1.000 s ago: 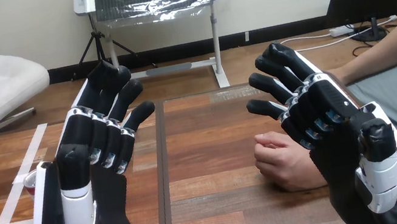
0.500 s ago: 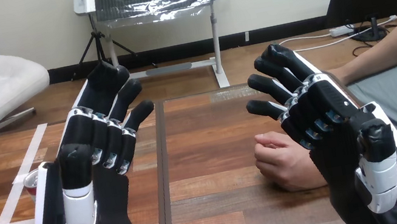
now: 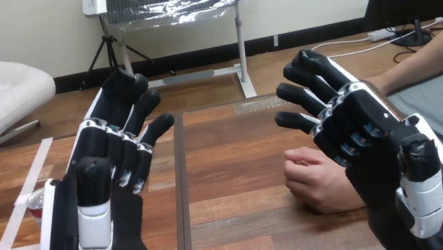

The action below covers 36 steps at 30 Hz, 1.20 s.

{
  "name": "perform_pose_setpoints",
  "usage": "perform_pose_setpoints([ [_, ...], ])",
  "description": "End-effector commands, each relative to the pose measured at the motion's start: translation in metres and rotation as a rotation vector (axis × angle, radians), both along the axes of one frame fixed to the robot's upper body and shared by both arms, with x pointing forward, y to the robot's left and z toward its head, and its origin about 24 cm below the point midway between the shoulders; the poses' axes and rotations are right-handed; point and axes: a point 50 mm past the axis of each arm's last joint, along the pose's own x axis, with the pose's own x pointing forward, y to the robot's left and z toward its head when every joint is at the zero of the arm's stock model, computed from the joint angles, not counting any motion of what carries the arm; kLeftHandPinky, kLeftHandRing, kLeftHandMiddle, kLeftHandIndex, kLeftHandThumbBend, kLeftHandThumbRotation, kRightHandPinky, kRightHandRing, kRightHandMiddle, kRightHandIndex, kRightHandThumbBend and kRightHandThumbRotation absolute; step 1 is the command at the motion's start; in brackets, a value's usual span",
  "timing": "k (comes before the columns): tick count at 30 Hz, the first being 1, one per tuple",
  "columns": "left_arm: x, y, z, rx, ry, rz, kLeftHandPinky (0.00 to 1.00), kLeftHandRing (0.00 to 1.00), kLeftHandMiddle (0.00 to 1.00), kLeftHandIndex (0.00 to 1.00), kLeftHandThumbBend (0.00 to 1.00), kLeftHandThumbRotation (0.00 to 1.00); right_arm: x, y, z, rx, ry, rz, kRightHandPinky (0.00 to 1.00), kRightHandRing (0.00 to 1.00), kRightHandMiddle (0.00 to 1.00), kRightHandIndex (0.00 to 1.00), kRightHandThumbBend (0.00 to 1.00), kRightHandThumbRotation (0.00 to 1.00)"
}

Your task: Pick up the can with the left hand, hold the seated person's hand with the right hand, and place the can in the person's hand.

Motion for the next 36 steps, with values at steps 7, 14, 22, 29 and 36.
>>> perform_pose_setpoints([
  [7, 0.027, 0.015, 0.006, 0.076, -0.056, 0.083, 0.84, 0.89, 0.87, 0.84, 0.71, 0.79, 0.004, -0.001, 0.016, 0.002, -0.085, 0.002, 0.85, 0.92, 0.93, 0.92, 0.83, 0.92],
  [14, 0.039, 0.027, 0.008, 0.122, -0.066, 0.127, 0.91, 0.92, 0.89, 0.86, 0.7, 0.81, 0.004, 0.0, 0.016, -0.001, -0.086, 0.003, 0.85, 0.92, 0.93, 0.92, 0.83, 0.92],
  [22, 0.053, 0.042, 0.012, 0.167, -0.083, 0.178, 0.99, 0.96, 0.93, 0.9, 0.73, 0.81, 0.005, 0.0, 0.015, -0.003, -0.09, -0.001, 0.84, 0.91, 0.92, 0.91, 0.83, 0.92],
  [29, 0.064, 0.052, 0.017, 0.212, -0.09, 0.225, 1.0, 0.98, 0.95, 0.92, 0.77, 0.81, 0.005, 0.0, 0.015, -0.006, -0.091, -0.007, 0.83, 0.91, 0.92, 0.91, 0.84, 0.92],
  [36, 0.074, 0.061, 0.022, 0.251, -0.102, 0.244, 1.0, 0.99, 0.98, 0.95, 0.81, 0.77, 0.005, -0.001, 0.014, -0.001, -0.09, -0.006, 0.83, 0.9, 0.91, 0.9, 0.84, 0.92],
])
